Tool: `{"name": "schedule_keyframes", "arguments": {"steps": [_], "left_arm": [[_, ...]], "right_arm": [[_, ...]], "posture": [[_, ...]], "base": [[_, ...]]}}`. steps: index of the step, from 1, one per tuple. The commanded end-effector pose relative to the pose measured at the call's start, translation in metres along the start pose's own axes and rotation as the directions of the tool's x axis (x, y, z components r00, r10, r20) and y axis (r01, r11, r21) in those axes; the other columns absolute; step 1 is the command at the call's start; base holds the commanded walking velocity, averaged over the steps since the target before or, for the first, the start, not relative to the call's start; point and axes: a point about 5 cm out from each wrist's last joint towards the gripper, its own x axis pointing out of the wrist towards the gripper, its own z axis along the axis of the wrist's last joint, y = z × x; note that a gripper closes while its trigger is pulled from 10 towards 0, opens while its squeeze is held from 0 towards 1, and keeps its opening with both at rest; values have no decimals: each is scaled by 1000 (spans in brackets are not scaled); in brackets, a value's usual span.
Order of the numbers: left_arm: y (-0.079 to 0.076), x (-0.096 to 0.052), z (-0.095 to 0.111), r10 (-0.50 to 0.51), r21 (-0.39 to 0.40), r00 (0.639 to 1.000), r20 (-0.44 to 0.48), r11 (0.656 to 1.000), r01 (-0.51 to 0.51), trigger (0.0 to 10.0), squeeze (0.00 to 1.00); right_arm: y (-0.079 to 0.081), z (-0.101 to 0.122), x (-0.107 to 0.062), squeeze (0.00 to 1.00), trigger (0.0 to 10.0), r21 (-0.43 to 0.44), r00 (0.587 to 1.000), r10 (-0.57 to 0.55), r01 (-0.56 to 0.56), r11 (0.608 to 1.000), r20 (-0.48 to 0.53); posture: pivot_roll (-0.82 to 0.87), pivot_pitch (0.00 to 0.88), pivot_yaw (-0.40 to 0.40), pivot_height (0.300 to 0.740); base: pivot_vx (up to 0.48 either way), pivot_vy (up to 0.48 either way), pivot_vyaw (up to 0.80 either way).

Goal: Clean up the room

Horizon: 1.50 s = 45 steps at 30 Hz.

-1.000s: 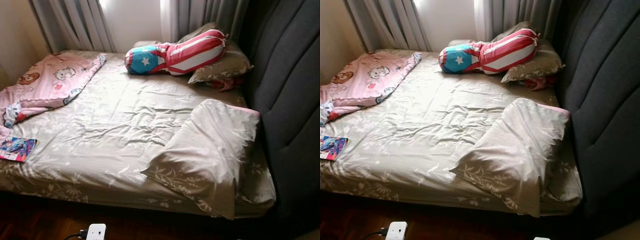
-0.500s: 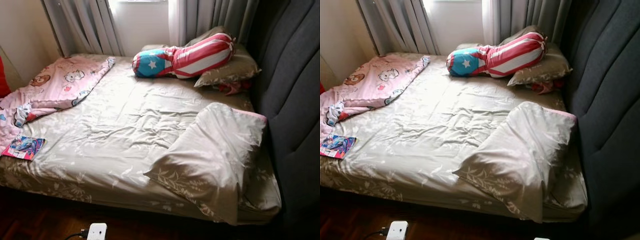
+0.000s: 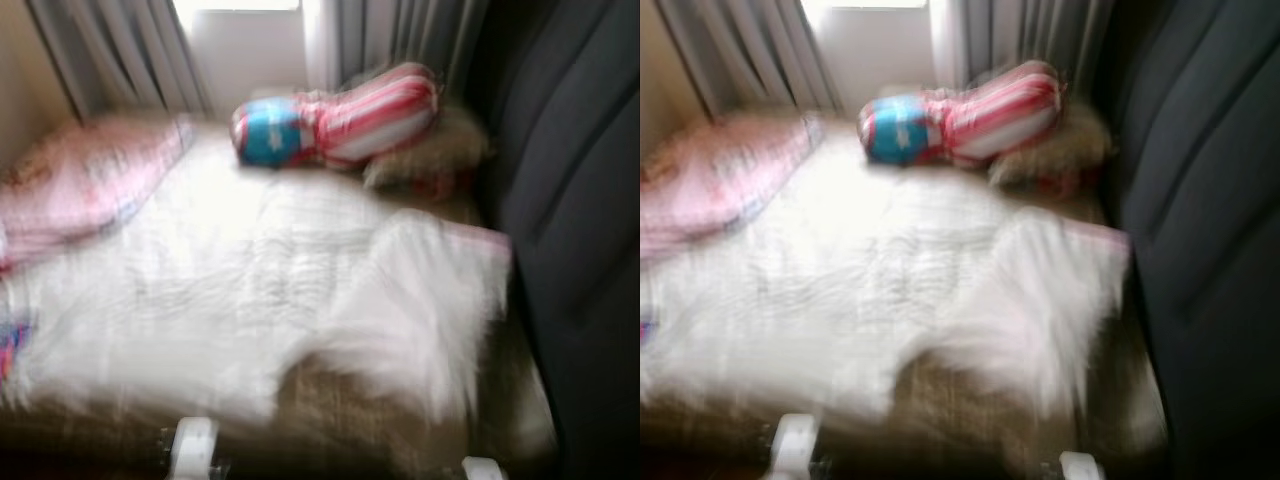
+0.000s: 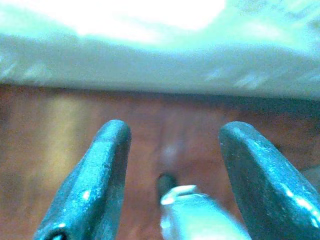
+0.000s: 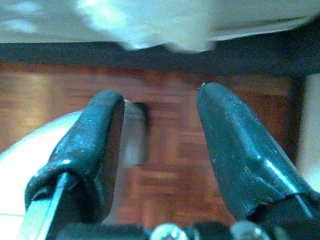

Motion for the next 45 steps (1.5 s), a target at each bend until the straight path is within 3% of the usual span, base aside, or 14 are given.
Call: {"name": "schedule_keyframes", "arguments": {"steps": [1, 4, 7, 11, 17, 18, 20, 22, 25, 30, 37, 43, 45], "left_arm": [[17, -3, -7, 38, 30, 999, -28, 999, -37, 10000, 0], [15, -2, 0, 32, 30, 999, -8, 999, -32, 10000, 0], [12, 0, 12, 19, 11, 998, 59, 1000, -20, 10000, 0], [9, 2, 23, 19, -10, 993, 112, 1000, -18, 10000, 0], [8, 1, 35, 39, -88, 978, 207, 996, -21, 10000, 0], [1, 4, 66, 33, -80, 953, 301, 997, -9, 10000, 0], [-7, 3, 110, 21, -61, 906, 423, 998, 5, 10000, 0], [-11, -1, 132, 3, -46, 864, 504, 999, 23, 10000, 0], [-15, -5, 141, -20, -41, 818, 575, 998, 53, 10000, 0], [-12, -13, 142, -28, -34, 758, 652, 997, 65, 10000, 0], [-9, -20, 137, -62, 19, 717, 694, 997, 68, 10000, 0], [-7, -23, 130, -108, 78, 705, 701, 994, 75, 10000, 0], [-7, -24, 128, -108, 73, 703, 703, 994, 79, 10000, 0]], "right_arm": [[14, 14, 5, 0, 10000, 15, 998, 33, -34, 999, 49], [14, 21, 6, 0, 10000, 21, 997, 29, -31, 999, 70], [12, 34, 7, 0, 10000, 119, 988, -6, -13, 993, 153], [11, 46, 8, 0, 10000, 163, 975, -16, -22, 986, 222], [8, 59, 6, 0, 10000, 204, 945, -40, -29, 979, 324], [13, 95, 8, 0, 10000, 186, 911, -29, -53, 981, 411], [21, 152, 6, 0, 10000, 150, 842, -8, -86, 985, 539], [28, 189, -2, 0, 10000, 111, 773, 15, -110, 988, 634], [28, 192, -5, 0, 10000, 104, 744, 22, -123, 987, 668], [22, 181, -5, 0, 10000, 117, 736, 13, -124, 985, 677], [12, 162, -4, 0, 10000, 127, 757, -7, -100, 987, 653], [20, 159, -6, 0, 10000, 72, 730, 36, -116, 991, 683], [20, 164, -10, 0, 10000, 76, 701, 23, -110, 991, 713]], "posture": [[-57, 0, -2, 740], [-63, 0, -1, 740], [-77, 0, -1, 740], [-85, 0, -6, 740], [-86, 0, -16, 740], [-91, 0, -15, 740], [-94, 0, -16, 740], [-98, 0, -15, 740], [-97, 0, -16, 740], [-85, 0, -18, 740], [-83, 0, -19, 740], [-85, 0, -13, 740], [-76, 0, -17, 740]], "base": [[281, 0, 0], [81, 0, 0], [0, 0, 0], [0, 0, 0], [0, 0, 0], [0, 0, 0], [0, 0, 0], [0, 0, 0], [0, 0, 0], [0, 0, 0], [0, 0, 0], [0, 0, 0], [0, 0, 0]]}}
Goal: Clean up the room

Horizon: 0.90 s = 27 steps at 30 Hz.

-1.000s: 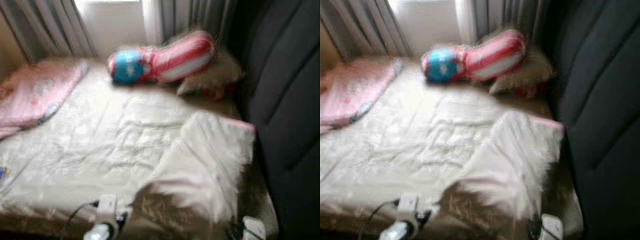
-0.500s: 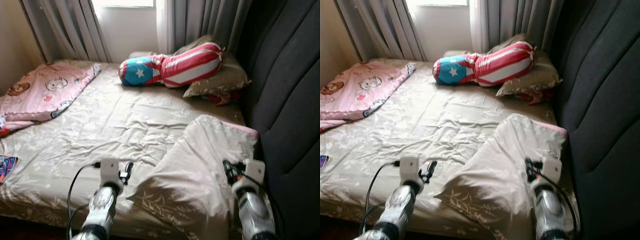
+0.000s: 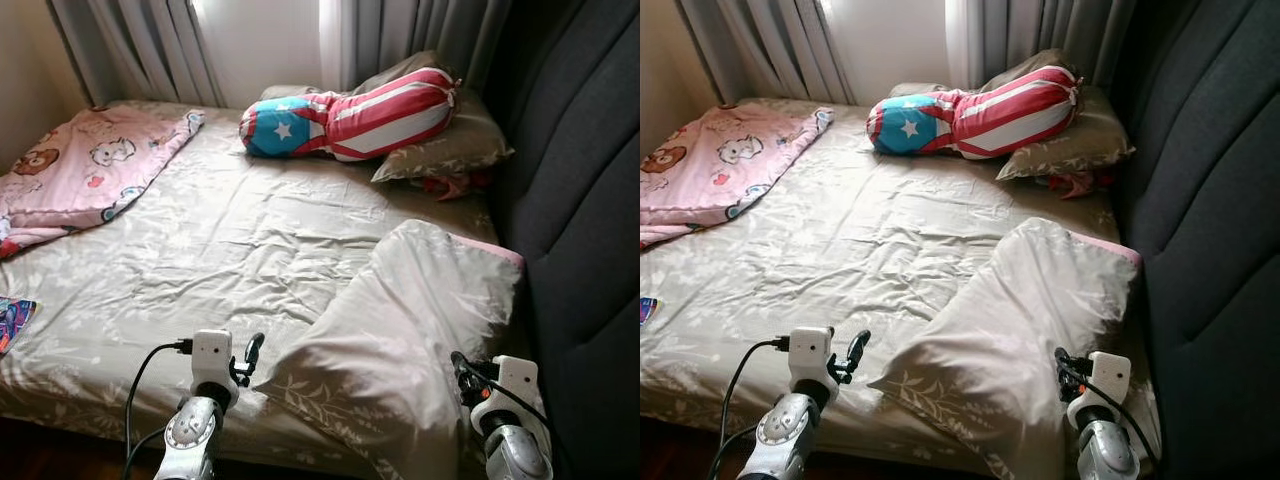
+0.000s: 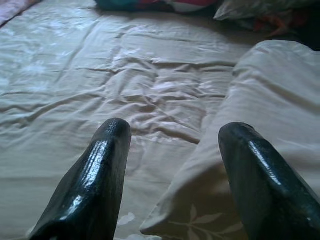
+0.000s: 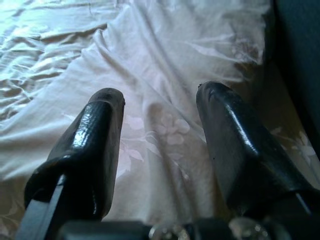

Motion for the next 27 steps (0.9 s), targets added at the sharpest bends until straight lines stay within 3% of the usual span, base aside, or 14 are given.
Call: {"name": "schedule_keyframes", "arguments": {"steps": [1, 8, 14, 27], "left_arm": [[2, -1, 3, -7, 9, 1000, 22, 1000, 6, 10000, 0], [1, -3, 8, 24, -24, 998, 61, 999, -22, 10000, 0], [3, -2, 14, 27, -27, 997, 74, 999, -25, 10000, 0], [-3, 0, 18, 23, -46, 997, 79, 999, -20, 10000, 0]], "right_arm": [[1, 10, 3, 0, 10000, -14, 998, 1, -1, 1000, 63], [0, 7, -1, 0, 10000, -13, 997, -47, 47, 999, 57], [6, 7, -4, 0, 10000, -9, 996, -46, 47, 999, 79], [12, 6, -4, 0, 10000, -21, 997, -46, 47, 999, 60]], "posture": [[-75, 0, -19, 740], [-63, 0, -34, 740], [-90, 0, -20, 701], [-90, 0, -36, 701]], "base": [[0, 0, 0], [0, 0, 0], [0, 0, 0], [0, 0, 0]]}}
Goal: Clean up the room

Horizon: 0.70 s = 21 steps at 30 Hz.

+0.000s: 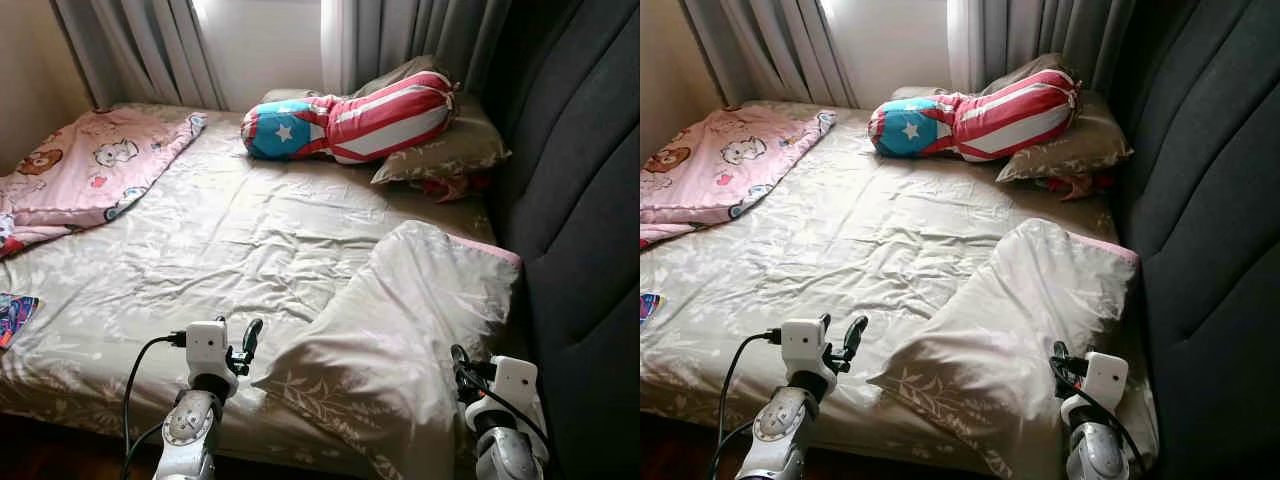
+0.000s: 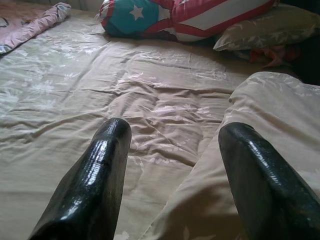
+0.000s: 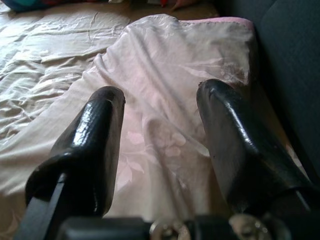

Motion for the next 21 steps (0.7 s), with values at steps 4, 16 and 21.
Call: {"name": "schedule_keyframes", "arguments": {"steps": [4, 16, 21], "left_arm": [[-2, 1, 3, 6, -10, 1000, 6, 1000, -6, 10000, 0], [0, 2, 6, 21, -7, 1000, -7, 1000, -21, 10000, 0], [-1, 1, 7, 21, -8, 1000, -12, 1000, -21, 10000, 0]], "right_arm": [[0, 4, 0, 0, 10000, 0, 1000, 4, -4, 1000, 12], [3, 8, 1, 0, 10000, 7, 1000, 10, -10, 1000, 13], [6, 3, 1, 0, 10000, 2, 999, 11, -11, 1000, -31]], "posture": [[-86, 0, -43, 686], [-82, 0, -45, 686], [-78, 0, -43, 686]], "base": [[0, 0, 0], [0, 0, 0], [0, 0, 0]]}}
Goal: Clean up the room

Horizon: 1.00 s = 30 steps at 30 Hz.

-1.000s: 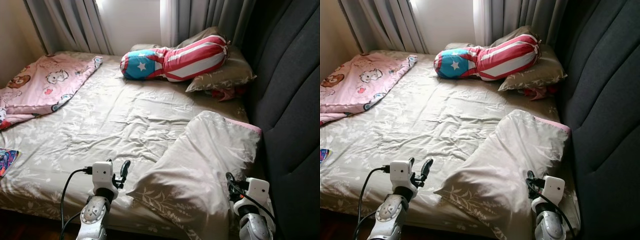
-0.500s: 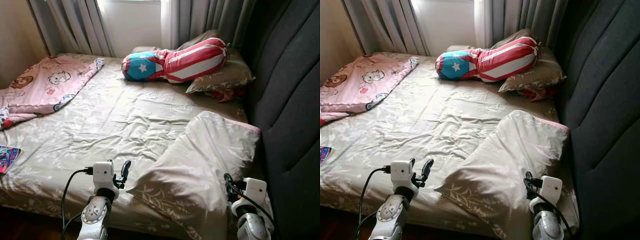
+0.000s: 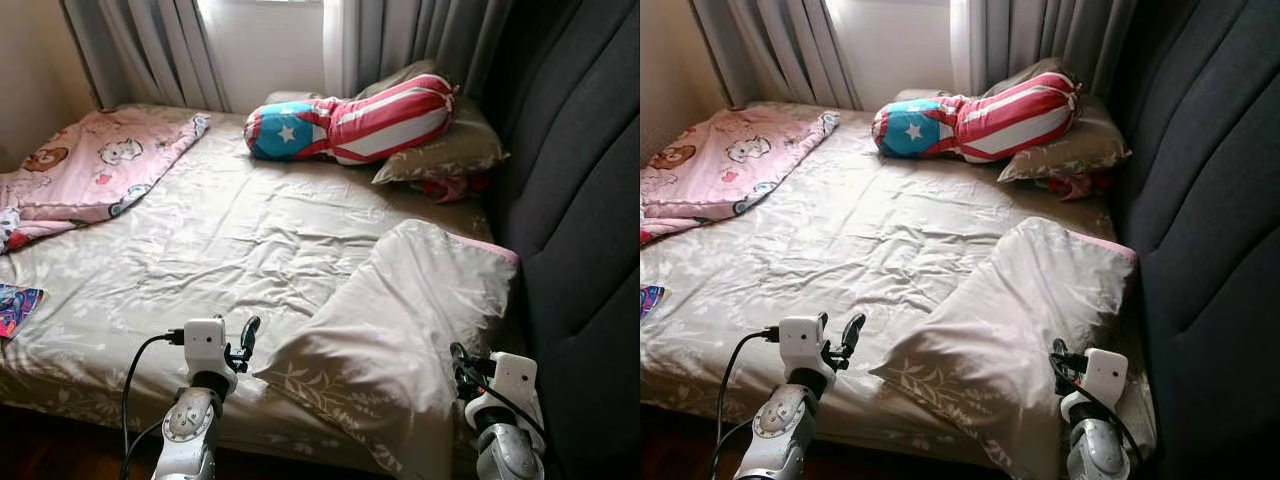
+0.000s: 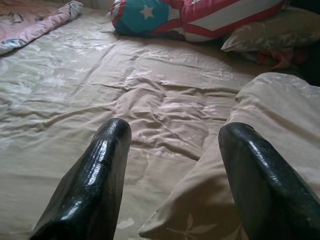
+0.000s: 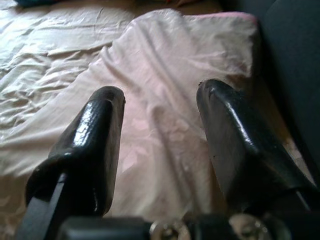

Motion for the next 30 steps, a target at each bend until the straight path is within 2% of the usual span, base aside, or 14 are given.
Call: {"name": "schedule_keyframes", "arguments": {"steps": [1, 4, 30], "left_arm": [[-2, 0, 2, -5, -1, 1000, -2, 1000, 5, 10000, 0], [-2, -1, 1, -7, 0, 1000, -6, 1000, 7, 10000, 0], [-4, -1, 3, -29, 6, 999, -24, 1000, 29, 10000, 0]], "right_arm": [[2, 0, 0, 0, 10000, -3, 1000, 0, 0, 1000, -14], [3, -1, -1, 0, 10000, -3, 1000, 2, -2, 1000, -7], [9, -7, -4, 0, 10000, 19, 999, 18, -18, 1000, -28]], "posture": [[-79, 0, -42, 681], [-79, 0, -42, 666], [-71, 0, -28, 666]], "base": [[0, 0, 0], [0, 0, 0], [0, 0, 0]]}}
